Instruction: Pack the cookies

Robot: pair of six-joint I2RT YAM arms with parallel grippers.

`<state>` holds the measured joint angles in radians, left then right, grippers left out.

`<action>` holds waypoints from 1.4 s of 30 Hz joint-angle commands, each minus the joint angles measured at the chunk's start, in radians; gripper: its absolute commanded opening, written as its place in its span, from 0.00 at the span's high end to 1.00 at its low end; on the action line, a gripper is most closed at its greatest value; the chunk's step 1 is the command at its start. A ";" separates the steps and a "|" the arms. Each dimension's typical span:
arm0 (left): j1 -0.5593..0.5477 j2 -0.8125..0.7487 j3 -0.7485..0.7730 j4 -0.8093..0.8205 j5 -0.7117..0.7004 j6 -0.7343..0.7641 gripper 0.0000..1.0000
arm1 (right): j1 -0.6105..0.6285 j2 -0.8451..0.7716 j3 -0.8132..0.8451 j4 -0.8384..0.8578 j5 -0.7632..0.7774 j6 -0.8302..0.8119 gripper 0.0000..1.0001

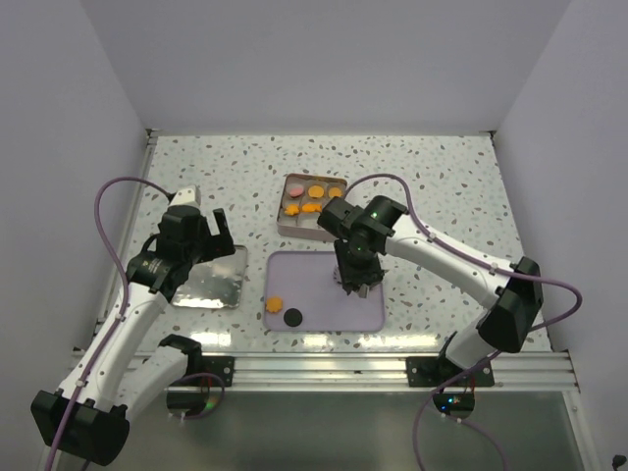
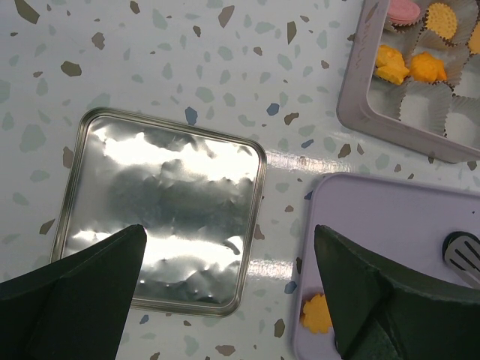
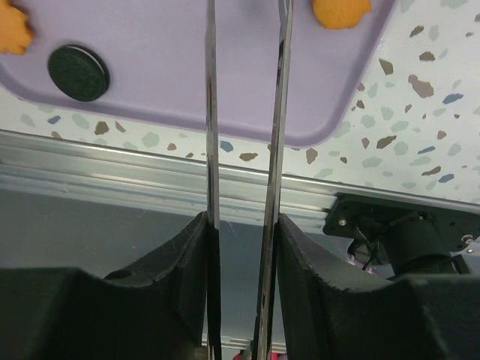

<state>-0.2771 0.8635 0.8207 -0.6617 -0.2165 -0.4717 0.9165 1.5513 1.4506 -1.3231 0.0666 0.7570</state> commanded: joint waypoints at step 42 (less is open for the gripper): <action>-0.004 0.034 0.006 0.019 -0.009 -0.010 0.00 | -0.292 0.503 0.729 -0.068 0.047 -0.234 0.62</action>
<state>-0.2771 0.8940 0.8207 -0.6617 -0.2161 -0.4713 0.6399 2.0552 2.1223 -1.3483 0.1261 0.5480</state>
